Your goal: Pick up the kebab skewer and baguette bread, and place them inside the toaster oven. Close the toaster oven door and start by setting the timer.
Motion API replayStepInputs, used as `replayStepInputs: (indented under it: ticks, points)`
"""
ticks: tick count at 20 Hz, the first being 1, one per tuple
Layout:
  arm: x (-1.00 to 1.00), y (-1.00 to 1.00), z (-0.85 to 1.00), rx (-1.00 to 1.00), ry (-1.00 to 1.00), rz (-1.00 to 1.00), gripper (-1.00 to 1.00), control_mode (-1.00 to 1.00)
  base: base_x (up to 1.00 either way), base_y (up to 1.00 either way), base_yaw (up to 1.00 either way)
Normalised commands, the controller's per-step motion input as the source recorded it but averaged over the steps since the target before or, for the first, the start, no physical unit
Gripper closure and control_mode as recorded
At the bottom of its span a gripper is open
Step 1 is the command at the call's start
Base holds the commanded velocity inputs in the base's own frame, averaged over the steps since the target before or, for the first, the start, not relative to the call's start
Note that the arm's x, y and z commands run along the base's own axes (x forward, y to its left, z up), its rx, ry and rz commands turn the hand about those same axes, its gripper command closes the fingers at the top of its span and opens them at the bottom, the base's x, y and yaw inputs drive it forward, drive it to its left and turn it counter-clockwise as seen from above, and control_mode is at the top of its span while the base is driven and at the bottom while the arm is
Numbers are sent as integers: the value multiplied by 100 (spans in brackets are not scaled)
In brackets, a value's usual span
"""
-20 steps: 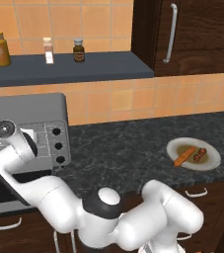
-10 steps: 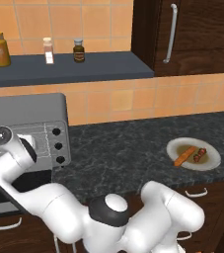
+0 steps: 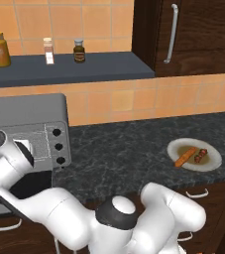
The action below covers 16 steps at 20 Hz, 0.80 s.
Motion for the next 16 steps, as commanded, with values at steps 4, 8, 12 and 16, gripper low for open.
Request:
replayStepInputs:
  ticks: [4, 8, 12, 16]
  points:
    - [-74, 17, -44, 0, 6, 0, -100, -100, 0, 0, 0]
    - [-69, 16, -34, 0, 7, 0, -100, -100, 0, 0, 0]
    - [-51, 6, -20, 0, 4, 0, -100, -100, 0, 0, 0]
    - [-1, -21, 32, 0, 0, -5, -100, -100, 0, 0, 0]
